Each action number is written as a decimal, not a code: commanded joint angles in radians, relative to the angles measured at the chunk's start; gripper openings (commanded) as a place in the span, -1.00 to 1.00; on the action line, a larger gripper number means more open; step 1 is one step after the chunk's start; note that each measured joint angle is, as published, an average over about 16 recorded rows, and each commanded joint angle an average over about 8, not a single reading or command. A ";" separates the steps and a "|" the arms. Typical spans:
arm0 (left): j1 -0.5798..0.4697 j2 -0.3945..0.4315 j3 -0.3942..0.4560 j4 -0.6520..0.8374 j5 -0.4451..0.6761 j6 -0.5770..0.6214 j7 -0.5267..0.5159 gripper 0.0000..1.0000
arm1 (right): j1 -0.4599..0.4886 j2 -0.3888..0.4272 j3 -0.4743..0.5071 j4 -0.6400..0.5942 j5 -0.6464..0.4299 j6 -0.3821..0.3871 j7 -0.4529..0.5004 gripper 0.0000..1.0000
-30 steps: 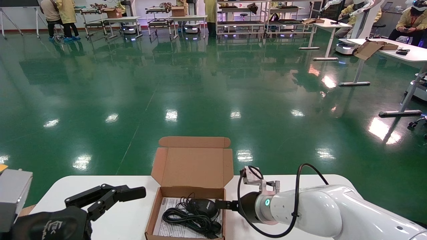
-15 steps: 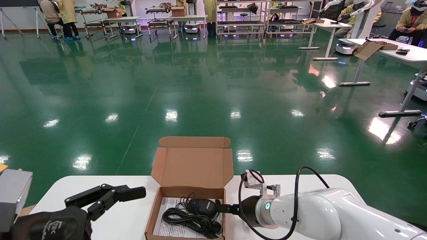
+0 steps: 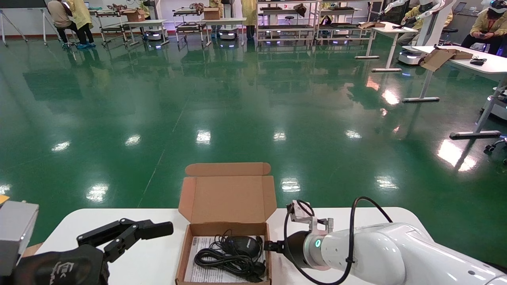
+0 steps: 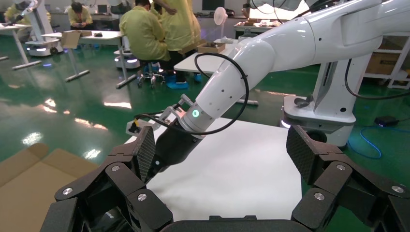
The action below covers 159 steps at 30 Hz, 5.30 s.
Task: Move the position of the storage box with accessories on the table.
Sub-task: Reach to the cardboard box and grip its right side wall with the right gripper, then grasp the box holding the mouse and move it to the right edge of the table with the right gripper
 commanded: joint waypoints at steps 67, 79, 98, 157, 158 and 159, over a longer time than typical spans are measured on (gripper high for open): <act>0.000 0.000 0.000 0.000 0.000 0.000 0.000 1.00 | 0.500 0.215 0.159 -0.524 0.247 -0.230 -0.805 -1.00; 0.000 0.000 0.000 0.000 0.000 0.000 0.000 1.00 | 0.424 0.270 0.162 -0.567 0.255 -0.291 -0.888 -1.00; 0.000 0.000 0.000 0.000 0.000 0.000 0.000 1.00 | 0.146 0.353 0.217 -0.522 0.334 -0.120 -1.102 -1.00; 0.000 0.000 0.000 0.000 0.000 0.000 0.000 1.00 | -0.089 0.359 0.419 -0.568 0.615 0.081 -1.545 -1.00; 0.000 0.000 0.000 0.000 0.000 0.000 0.000 1.00 | -0.089 0.358 0.420 -0.569 0.616 0.083 -1.552 -1.00; 0.000 0.000 0.000 0.000 0.000 0.000 0.000 1.00 | -0.089 0.357 0.421 -0.570 0.618 0.085 -1.558 -1.00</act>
